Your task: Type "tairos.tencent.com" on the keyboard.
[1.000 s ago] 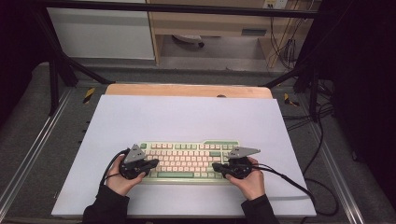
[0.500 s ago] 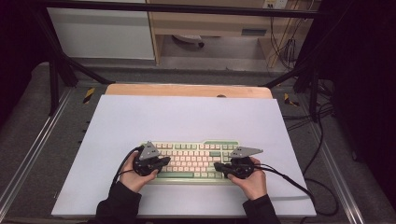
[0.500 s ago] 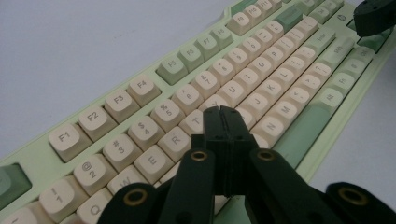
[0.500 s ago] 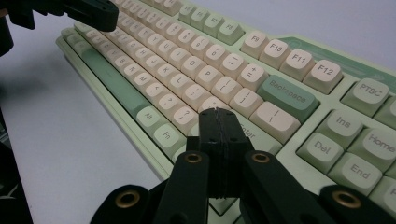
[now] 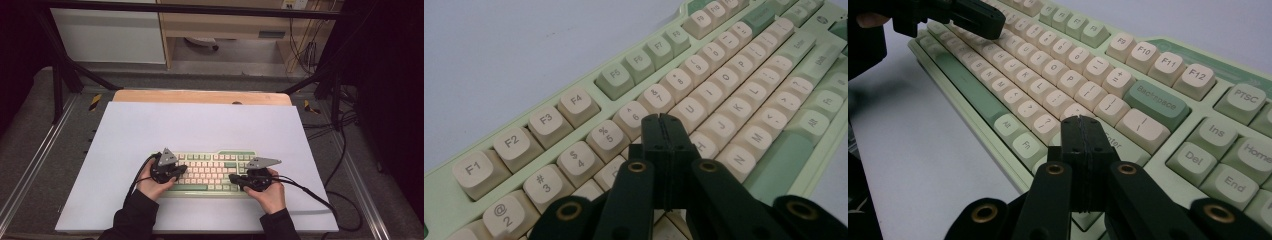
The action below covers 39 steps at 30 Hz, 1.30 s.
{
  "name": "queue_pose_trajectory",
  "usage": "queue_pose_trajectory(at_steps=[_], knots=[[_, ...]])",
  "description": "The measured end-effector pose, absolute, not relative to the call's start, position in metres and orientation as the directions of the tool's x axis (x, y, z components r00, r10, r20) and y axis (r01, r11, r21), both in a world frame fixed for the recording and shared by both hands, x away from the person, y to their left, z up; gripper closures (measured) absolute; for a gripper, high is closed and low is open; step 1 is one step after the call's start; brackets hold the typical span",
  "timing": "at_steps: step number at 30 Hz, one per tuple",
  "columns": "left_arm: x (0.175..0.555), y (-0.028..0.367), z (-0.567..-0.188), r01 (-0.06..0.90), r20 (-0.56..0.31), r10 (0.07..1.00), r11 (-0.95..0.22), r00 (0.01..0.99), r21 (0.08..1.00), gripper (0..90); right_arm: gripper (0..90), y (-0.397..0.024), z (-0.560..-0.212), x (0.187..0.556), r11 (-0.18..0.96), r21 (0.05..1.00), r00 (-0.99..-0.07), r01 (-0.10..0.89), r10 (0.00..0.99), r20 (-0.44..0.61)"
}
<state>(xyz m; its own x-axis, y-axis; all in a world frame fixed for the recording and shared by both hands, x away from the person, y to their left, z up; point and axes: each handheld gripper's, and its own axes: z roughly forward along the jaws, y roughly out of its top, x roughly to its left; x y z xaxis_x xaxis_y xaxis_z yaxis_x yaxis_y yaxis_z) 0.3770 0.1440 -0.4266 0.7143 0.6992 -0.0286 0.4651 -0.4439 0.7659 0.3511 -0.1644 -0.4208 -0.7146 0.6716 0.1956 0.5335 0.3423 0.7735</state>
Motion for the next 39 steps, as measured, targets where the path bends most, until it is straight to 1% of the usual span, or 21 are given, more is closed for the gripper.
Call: queue_pose_trajectory(at_steps=[14, 39], knots=[[0.378, 0.144, -0.432, 0.46, -0.023, 0.699, -0.445, 0.715, 0.768, 90.0, 90.0, -0.165, -0.422, 0.352, 0.352, 0.773, -0.719, 0.528, 0.669, 0.186], [0.359, 0.159, -0.417, 0.436, -0.026, 0.68, -0.439, 0.732, 0.786, 90.0, 90.0, -0.167, -0.422, 0.351, 0.35, 0.771, -0.713, 0.532, 0.676, 0.185]])
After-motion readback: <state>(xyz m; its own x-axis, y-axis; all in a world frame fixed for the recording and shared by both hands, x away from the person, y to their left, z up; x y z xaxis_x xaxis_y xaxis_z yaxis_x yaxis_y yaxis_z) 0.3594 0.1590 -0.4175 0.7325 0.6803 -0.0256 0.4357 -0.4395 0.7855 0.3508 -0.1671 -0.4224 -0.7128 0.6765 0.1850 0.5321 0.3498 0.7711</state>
